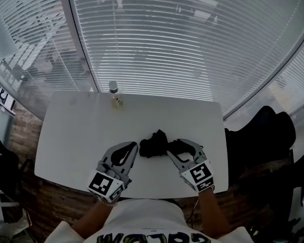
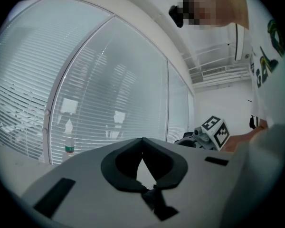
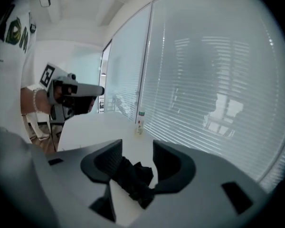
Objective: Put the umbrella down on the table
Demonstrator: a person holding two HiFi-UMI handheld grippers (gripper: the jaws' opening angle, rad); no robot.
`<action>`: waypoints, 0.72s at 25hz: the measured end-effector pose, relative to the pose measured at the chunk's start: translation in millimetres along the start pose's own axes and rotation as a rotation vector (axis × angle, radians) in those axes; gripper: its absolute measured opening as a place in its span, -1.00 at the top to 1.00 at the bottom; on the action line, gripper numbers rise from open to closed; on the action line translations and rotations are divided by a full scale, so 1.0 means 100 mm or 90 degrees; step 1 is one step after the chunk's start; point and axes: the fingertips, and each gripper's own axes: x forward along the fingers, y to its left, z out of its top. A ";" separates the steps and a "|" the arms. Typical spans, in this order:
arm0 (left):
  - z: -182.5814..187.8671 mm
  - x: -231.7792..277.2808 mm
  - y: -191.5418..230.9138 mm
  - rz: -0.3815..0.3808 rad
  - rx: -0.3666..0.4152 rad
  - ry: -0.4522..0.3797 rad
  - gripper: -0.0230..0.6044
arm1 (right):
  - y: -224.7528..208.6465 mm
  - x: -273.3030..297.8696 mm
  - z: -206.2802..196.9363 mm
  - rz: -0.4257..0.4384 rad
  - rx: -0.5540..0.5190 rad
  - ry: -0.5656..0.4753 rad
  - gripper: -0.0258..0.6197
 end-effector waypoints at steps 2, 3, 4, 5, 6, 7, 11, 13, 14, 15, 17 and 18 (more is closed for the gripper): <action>0.00 0.01 -0.01 -0.001 0.001 -0.001 0.89 | -0.02 -0.11 0.14 -0.005 0.025 -0.039 0.32; 0.01 0.02 -0.02 -0.001 0.001 -0.002 0.89 | -0.02 -0.16 0.22 -0.009 0.035 -0.057 0.35; 0.03 0.02 -0.02 -0.002 0.000 -0.003 0.89 | -0.02 -0.22 0.29 -0.013 0.042 -0.074 0.37; 0.04 0.03 -0.03 -0.003 0.000 -0.004 0.89 | -0.02 -0.28 0.37 -0.017 0.048 -0.091 0.39; 0.06 0.03 -0.04 -0.004 0.001 -0.005 0.89 | -0.01 -0.33 0.45 -0.019 0.055 -0.109 0.40; 0.07 0.03 -0.04 -0.004 0.002 -0.007 0.89 | 0.00 -0.38 0.52 -0.021 0.059 -0.126 0.42; 0.14 0.04 -0.06 -0.007 0.004 -0.016 0.89 | 0.05 -0.56 0.75 -0.034 0.066 -0.174 0.54; 0.18 0.04 -0.08 -0.008 0.005 -0.021 0.89 | 0.06 -0.63 0.82 -0.041 0.067 -0.186 0.59; 0.20 0.04 -0.08 -0.009 0.005 -0.023 0.89 | 0.06 -0.65 0.85 -0.045 0.066 -0.190 0.61; 0.21 0.04 -0.08 -0.009 0.005 -0.024 0.89 | 0.06 -0.67 0.87 -0.048 0.065 -0.193 0.63; 0.23 0.04 -0.08 -0.011 0.004 -0.026 0.89 | 0.06 -0.70 0.91 -0.053 0.063 -0.200 0.66; 0.23 0.04 -0.08 -0.013 0.004 -0.028 0.89 | 0.05 -0.71 0.92 -0.055 0.062 -0.202 0.67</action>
